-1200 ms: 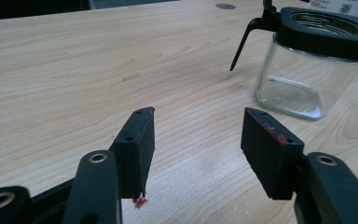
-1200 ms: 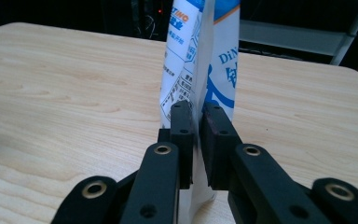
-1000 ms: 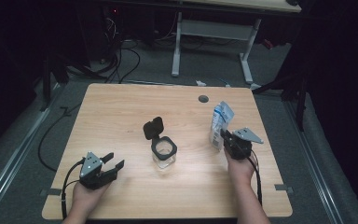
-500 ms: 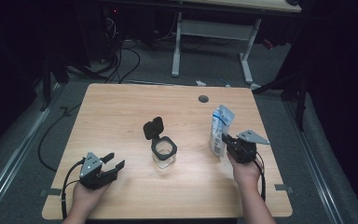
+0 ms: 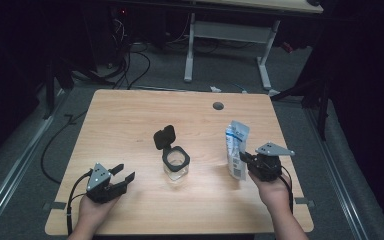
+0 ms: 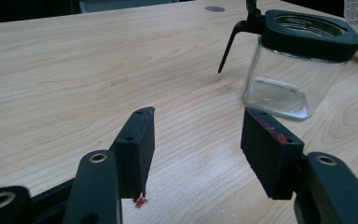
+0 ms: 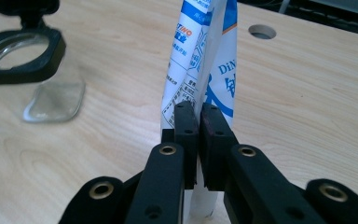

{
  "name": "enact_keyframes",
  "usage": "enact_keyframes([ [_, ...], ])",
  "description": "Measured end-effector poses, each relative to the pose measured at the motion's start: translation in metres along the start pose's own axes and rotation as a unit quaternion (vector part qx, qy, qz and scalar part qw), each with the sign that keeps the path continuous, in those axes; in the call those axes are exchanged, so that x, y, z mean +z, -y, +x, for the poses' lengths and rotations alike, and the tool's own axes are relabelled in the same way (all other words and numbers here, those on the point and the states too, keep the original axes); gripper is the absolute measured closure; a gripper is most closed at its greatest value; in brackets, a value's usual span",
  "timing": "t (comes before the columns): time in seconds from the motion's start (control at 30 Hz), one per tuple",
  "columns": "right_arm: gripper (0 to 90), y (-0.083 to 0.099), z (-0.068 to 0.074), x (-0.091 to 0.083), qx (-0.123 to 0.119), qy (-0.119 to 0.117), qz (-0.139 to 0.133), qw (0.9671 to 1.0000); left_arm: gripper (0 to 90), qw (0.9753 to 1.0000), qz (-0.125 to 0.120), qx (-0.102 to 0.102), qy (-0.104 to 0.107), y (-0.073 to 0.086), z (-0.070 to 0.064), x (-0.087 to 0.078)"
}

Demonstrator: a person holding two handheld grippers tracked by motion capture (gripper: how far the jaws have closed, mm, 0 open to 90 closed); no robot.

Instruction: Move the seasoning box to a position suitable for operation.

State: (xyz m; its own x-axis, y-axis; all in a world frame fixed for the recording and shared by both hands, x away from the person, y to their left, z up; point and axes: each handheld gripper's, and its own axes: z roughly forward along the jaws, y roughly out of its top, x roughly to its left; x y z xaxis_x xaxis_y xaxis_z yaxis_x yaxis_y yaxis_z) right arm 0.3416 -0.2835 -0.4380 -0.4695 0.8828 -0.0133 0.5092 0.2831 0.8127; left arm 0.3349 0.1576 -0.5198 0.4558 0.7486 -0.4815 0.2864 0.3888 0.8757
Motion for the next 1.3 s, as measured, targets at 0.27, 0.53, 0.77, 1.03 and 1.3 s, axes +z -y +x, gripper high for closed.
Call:
enact_keyframes([
  [0.27, 87.3, -0.008, 0.006, -0.012, -0.025, -0.023, 0.043, 0.9985, 45.1, 1.0, 0.001, 0.0, 0.002, 0.001, 0.0, 0.0],
  [0.53, 87.7, -0.013, 0.012, -0.021, -0.053, -0.044, 0.081, 0.9943, 45.1, 1.0, 0.001, -0.001, 0.003, 0.001, -0.001, 0.0],
  [0.77, 88.1, -0.017, 0.015, -0.027, -0.068, -0.06, 0.109, 0.9899, 45.1, 1.0, 0.002, 0.001, 0.003, 0.003, -0.002, 0.001],
  [1.03, 88.4, -0.02, 0.019, -0.03, -0.074, -0.071, 0.143, 0.9845, 45.1, 1.0, 0.005, 0.002, 0.005, 0.003, -0.002, 0.001],
  [1.3, 89.0, -0.026, 0.023, -0.029, -0.085, -0.068, 0.171, 0.9793, 45.1, 1.0, 0.003, 0.002, 0.007, 0.003, -0.003, 0.001],
])
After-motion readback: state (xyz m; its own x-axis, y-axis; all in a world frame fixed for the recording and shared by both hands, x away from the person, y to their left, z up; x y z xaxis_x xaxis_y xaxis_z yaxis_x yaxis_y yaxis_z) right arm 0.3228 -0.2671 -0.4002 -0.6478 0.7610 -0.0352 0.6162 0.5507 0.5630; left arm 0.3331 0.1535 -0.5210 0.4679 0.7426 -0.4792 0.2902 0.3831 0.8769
